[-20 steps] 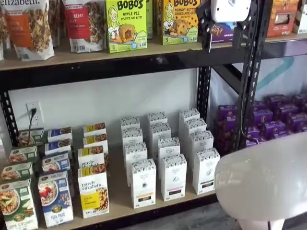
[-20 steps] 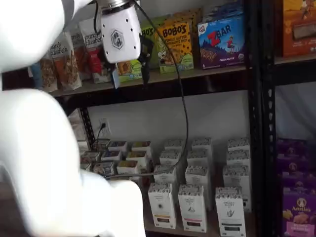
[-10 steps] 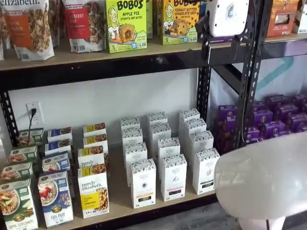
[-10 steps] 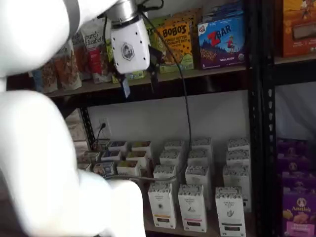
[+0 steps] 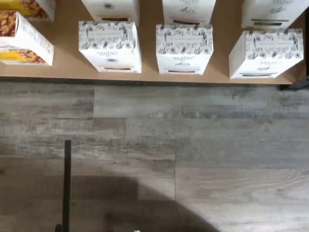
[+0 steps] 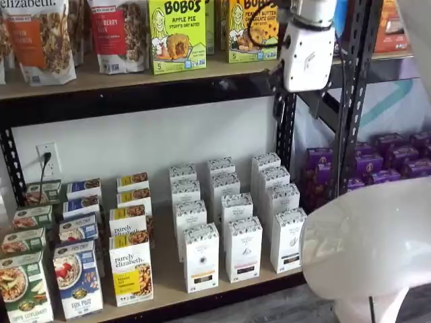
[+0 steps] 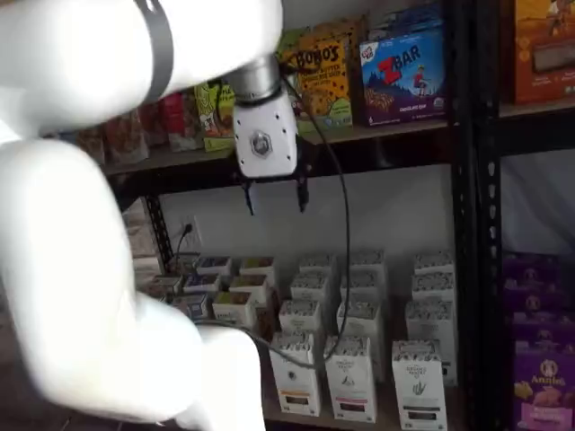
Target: Pick up the white box with a green strip in the middle, on the bottom shelf, the sixth box from the left
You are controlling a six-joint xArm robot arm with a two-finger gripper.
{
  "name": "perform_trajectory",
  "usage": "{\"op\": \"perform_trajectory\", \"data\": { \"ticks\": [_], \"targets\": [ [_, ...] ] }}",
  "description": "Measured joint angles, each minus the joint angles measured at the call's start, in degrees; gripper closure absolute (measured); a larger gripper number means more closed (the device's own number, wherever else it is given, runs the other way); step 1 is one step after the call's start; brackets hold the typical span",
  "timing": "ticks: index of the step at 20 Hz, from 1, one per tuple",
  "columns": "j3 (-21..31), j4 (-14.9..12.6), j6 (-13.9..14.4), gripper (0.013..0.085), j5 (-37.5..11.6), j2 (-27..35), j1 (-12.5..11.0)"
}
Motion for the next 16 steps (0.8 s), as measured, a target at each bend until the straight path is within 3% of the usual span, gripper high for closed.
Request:
{"op": "perform_trajectory", "data": {
  "ticks": [7,12,16],
  "targets": [
    [7.38,-0.21,-0.68,0.013,-13.32,5.03,-0.19],
    [10.76,-1.0,-0.52,0.013,-20.07,8.43,-0.16],
    [13.89,0.41,-1.82,0.013,-27.38,11.87,-0.43]
  ]
}}
